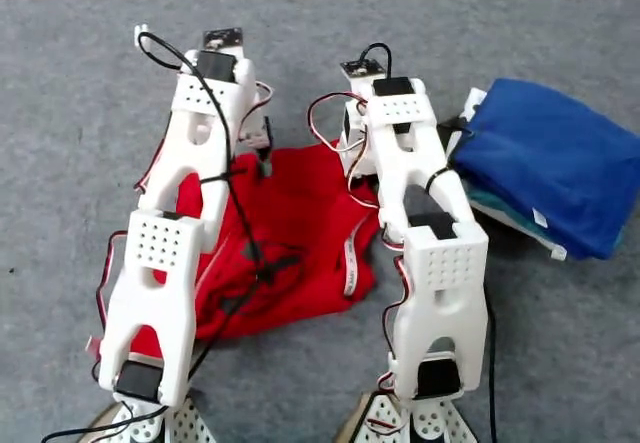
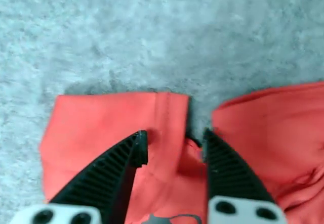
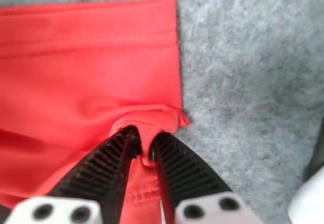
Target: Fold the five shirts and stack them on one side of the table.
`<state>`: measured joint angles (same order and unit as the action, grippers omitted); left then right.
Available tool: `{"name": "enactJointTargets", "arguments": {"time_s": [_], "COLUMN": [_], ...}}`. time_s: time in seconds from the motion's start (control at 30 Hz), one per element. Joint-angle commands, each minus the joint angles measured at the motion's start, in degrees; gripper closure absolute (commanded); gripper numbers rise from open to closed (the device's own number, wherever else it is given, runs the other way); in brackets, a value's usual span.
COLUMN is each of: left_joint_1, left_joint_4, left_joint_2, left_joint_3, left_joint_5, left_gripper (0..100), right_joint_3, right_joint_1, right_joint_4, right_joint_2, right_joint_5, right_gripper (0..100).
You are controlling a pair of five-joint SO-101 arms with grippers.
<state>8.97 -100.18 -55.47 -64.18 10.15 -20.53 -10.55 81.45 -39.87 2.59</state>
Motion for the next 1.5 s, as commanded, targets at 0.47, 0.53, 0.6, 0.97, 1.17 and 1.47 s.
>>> {"name": "enactJointTargets", "arguments": {"time_s": [0.47, 0.53, 0.6, 0.97, 1.17, 1.47], "left_joint_1": [-1.85, -1.41, -1.49, -4.31, -6.68, -17.49], "left_joint_4": [-0.62, -0.62, -0.62, -0.62, -0.70, -0.79], "left_joint_2": [-1.63, -3.38, -4.35, -4.97, -4.70, 6.55], "left_joint_3": [2.29, 2.64, 2.29, -5.27, -5.71, 1.58], "left_joint_5": [0.00, 0.00, 0.00, 0.44, 0.00, -8.79], "left_gripper": [78, 78, 78, 98, 98, 98], "right_joint_3": [-0.13, -0.13, -0.13, -0.13, -0.40, -0.84], "right_joint_1": [1.10, 1.10, 1.10, 1.10, 1.10, 1.10], "right_joint_4": [-0.88, -0.88, -0.88, -0.88, -0.88, -0.97], "right_joint_2": [0.31, 0.31, 0.31, 0.31, -0.84, -2.42], "right_joint_5": [-0.18, -0.18, -0.18, -0.18, -0.35, -0.44], "right_gripper": [99.4, 99.4, 99.4, 99.4, 99.4, 99.4]}}
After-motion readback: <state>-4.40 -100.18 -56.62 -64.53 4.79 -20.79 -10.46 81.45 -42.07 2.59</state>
